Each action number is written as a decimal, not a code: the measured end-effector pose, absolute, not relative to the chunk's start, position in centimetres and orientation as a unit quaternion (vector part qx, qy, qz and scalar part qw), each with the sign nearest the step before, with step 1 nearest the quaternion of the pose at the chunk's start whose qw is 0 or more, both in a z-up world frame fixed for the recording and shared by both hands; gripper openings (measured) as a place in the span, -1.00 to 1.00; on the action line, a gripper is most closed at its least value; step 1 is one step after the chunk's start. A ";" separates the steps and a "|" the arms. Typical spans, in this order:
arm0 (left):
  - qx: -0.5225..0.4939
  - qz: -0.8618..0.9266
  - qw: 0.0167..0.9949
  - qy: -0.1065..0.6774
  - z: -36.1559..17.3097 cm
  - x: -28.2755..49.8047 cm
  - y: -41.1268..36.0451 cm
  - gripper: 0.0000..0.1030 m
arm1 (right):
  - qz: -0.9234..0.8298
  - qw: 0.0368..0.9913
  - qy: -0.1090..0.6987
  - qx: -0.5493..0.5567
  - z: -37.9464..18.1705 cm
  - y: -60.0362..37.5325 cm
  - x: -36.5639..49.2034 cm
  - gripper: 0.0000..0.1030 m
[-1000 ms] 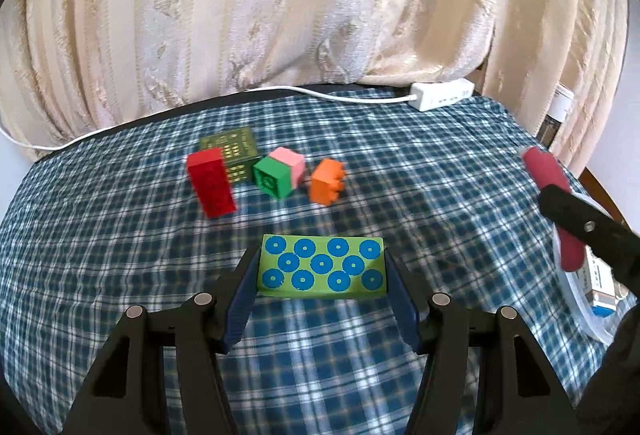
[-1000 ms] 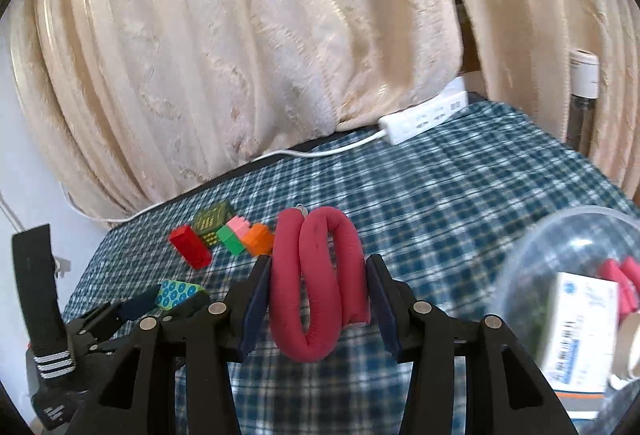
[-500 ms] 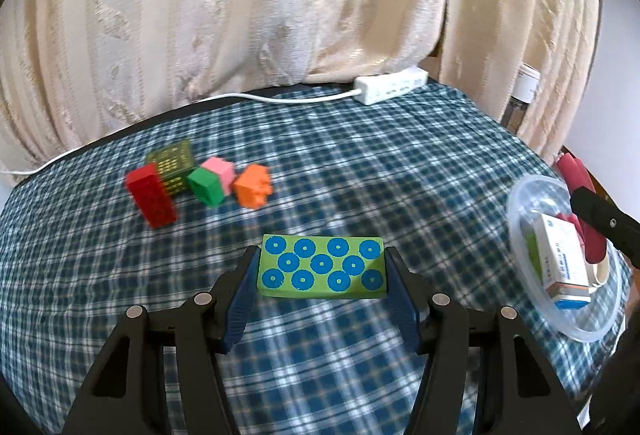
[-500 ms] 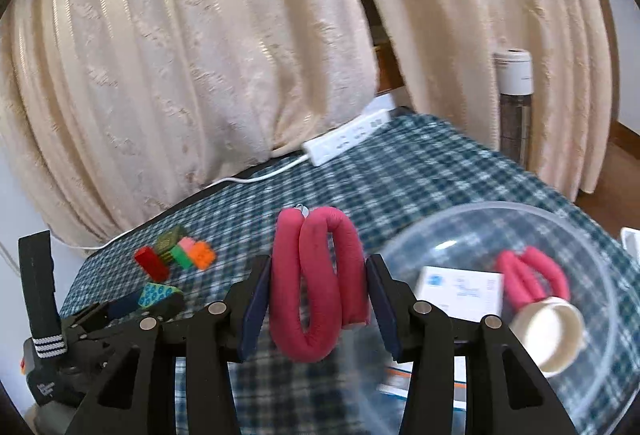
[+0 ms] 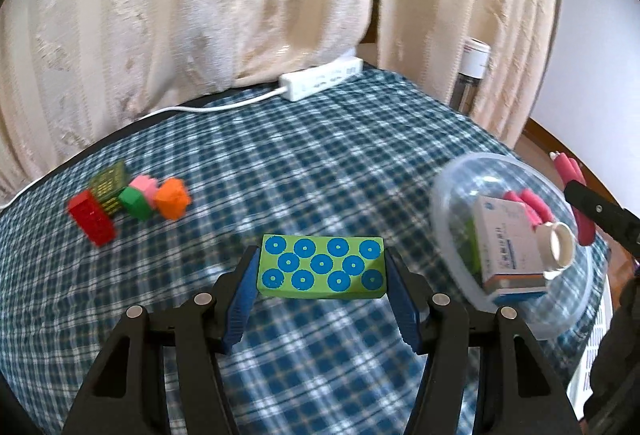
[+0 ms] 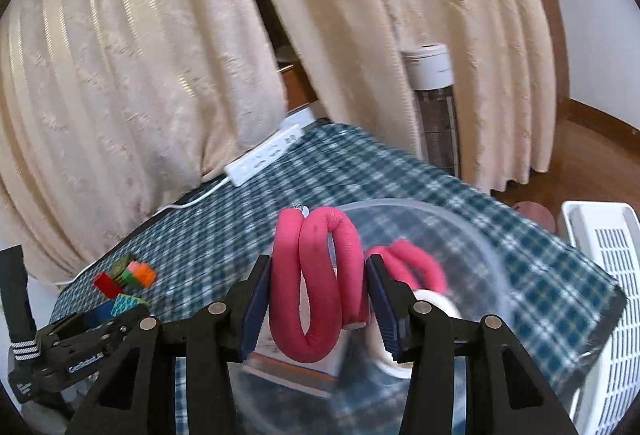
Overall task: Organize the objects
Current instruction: 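Carry the green dotted block and pink tube over the clear bowl, then open both grippers to drop the block and pink tube into the bowl, then move both grippers back toward the remaining blocks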
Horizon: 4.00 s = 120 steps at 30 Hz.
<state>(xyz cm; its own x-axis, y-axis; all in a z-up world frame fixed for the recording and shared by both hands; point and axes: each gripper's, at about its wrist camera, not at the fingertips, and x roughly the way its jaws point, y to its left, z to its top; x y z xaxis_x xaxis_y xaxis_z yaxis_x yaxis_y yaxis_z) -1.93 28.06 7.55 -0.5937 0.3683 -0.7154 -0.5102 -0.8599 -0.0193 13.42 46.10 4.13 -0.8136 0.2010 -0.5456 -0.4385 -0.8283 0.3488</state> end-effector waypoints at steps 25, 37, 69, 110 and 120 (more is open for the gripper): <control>-0.373 0.850 0.350 0.129 8.8 0.1 38.1 0.19 | 0.913 0.184 0.259 -0.254 2.6 50.3 15.7 -0.02; -0.381 0.836 0.376 0.122 9.0 -2.6 42.0 0.19 | 0.913 0.167 0.264 -0.264 1.9 50.3 15.1 -0.02; -0.372 0.854 0.345 0.116 8.8 -4.9 42.1 0.42 | 0.909 0.166 0.281 -0.260 1.7 50.0 13.7 0.20; -0.380 0.894 0.229 0.062 8.5 -7.8 27.7 0.44 | 0.930 0.097 0.223 -0.275 4.4 40.2 9.5 0.22; -0.383 0.906 0.179 0.036 8.2 -9.4 21.6 0.44 | 0.932 0.069 0.208 -0.290 4.5 36.6 7.0 0.23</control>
